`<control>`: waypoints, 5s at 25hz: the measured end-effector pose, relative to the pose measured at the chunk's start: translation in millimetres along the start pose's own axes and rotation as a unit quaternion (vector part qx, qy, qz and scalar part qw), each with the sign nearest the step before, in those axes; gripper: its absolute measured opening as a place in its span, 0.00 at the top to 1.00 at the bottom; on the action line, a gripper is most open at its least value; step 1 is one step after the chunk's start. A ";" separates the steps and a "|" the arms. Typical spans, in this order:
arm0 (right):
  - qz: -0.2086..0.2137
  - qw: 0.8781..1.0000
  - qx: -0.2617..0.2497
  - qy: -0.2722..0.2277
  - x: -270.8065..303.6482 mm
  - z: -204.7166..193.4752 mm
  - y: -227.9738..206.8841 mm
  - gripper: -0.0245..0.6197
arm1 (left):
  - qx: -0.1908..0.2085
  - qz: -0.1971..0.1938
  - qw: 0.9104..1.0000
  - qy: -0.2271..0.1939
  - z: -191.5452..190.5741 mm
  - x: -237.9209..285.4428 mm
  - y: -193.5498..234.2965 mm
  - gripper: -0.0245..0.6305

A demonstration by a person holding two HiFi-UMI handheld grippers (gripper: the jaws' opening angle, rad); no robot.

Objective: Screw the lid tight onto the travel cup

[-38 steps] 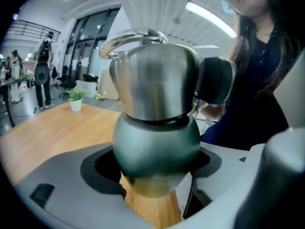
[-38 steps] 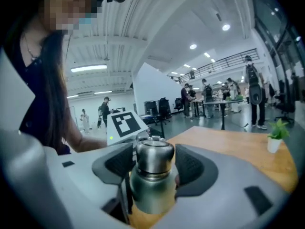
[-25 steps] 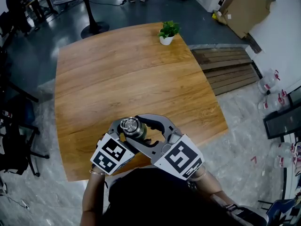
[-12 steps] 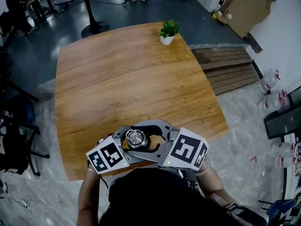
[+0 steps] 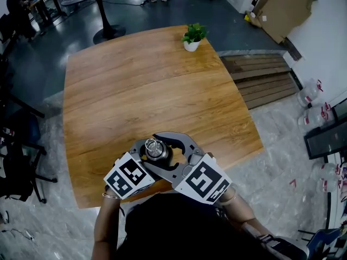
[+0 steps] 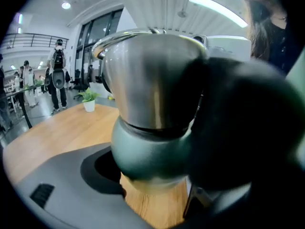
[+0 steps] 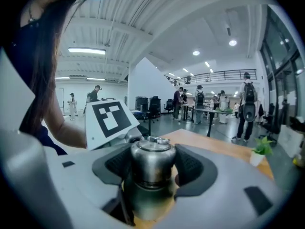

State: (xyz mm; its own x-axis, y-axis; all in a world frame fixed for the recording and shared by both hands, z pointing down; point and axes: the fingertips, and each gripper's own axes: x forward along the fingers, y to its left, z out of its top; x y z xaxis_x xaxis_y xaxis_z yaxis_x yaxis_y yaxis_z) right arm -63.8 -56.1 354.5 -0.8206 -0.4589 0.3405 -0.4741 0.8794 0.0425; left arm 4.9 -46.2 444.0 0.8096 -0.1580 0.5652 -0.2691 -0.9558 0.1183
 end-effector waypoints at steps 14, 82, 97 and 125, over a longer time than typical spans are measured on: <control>-0.075 0.996 -0.041 -0.028 -2.7 13.1 -7.9 0.55 | -0.019 0.000 1.000 -0.007 9.8 -8.1 3.7 0.36; 0.120 0.987 0.093 -0.045 -17.2 20.9 10.2 0.54 | -0.030 0.079 0.996 0.011 3.1 -25.6 7.7 0.36; 0.081 0.992 0.077 -0.054 -11.4 26.1 8.8 0.54 | -0.022 0.074 0.997 0.001 7.7 -27.3 9.4 0.36; 0.012 0.995 0.067 -0.067 -13.7 30.7 -10.4 0.55 | -0.055 0.124 0.991 0.009 7.0 -20.5 24.9 0.36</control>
State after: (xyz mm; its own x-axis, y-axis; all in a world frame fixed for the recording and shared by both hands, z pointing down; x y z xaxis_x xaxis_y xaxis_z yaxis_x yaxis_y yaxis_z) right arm -57.4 -62.9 320.6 -0.8634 -0.4587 0.2103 -0.4848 0.8696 -0.0934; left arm -14.7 -68.5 429.7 0.7024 -0.3786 0.6027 -0.5140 -0.8556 0.0617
